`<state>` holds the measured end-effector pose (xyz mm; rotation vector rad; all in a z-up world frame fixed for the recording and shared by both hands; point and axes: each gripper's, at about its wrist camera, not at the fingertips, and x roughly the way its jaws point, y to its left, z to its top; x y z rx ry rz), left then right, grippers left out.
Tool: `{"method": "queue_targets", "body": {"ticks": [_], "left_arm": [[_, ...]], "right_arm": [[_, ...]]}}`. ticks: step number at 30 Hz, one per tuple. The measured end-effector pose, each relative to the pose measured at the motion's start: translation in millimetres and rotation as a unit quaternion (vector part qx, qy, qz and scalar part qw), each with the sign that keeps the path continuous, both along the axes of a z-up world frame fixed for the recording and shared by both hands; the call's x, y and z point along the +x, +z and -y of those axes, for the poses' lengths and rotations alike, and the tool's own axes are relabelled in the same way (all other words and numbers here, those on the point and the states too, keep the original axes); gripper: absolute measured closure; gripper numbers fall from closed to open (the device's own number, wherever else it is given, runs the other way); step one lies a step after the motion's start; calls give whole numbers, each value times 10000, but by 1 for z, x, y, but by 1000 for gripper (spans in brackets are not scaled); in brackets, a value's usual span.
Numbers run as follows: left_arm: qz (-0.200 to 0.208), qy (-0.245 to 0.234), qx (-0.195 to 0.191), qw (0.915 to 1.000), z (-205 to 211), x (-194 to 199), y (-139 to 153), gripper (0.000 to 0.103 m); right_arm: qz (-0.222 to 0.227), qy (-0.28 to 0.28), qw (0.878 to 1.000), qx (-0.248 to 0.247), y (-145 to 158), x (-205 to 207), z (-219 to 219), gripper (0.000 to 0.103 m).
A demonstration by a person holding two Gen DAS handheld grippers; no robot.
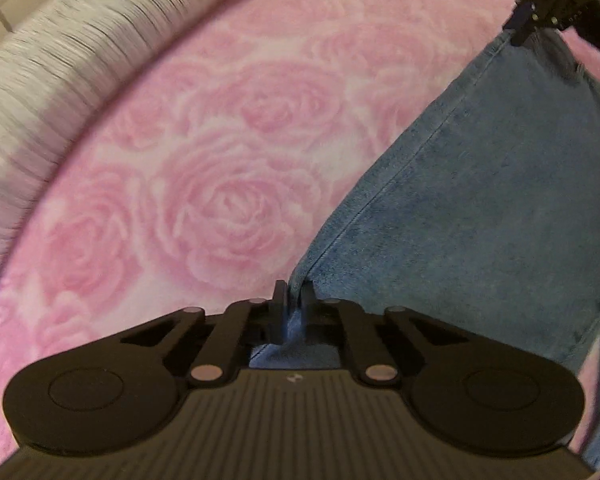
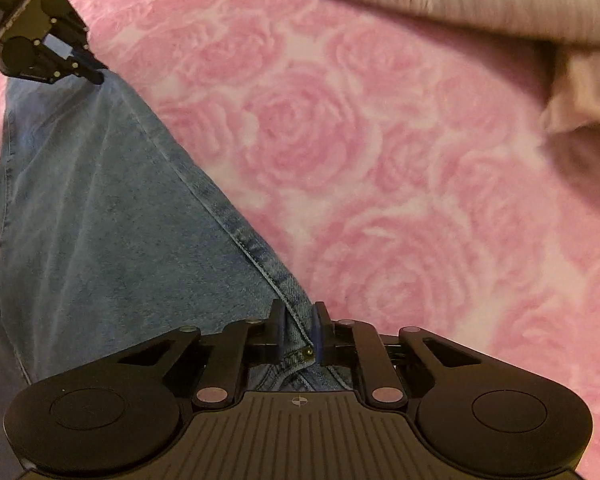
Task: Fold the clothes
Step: 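Grasp the jeans leg hem with the left gripper while the right grasps the waistband, then fold the leg hem over the other leg with the left gripper while the right holds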
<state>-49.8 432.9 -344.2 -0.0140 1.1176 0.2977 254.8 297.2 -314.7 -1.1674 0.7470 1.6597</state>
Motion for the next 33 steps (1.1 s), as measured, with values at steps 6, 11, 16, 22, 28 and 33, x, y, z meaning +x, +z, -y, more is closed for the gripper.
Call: {"method": "queue_targets", "body": {"ticks": [6,11,16,22,28,33], "left_arm": [[671,551,59,9962,74,-73,73,99],[959,1247,-775,9845,156,-153,105,99],[467,2211,-1971,9540,230,-203,66,97],[340,3297,-2611,9066,265,-227,32,83],[983,4574,-2626,8439,254,-243,26,71],[1502,5554,-2590,7758,244,-257,21,63]], "right_arm": [[568,-68,9953,784,65,-53,90,92],[1050,-97,9887,1067,105,-122,190,92],[1090,-511,9927,-72,74,-177,287,91],[1004,-2022,9681,-1086,22,-185,327,71],[-1301,-5048,8531,-207,27,-114,352,57],[-2588,-6400,7224,393,9,-55,386,57]]}}
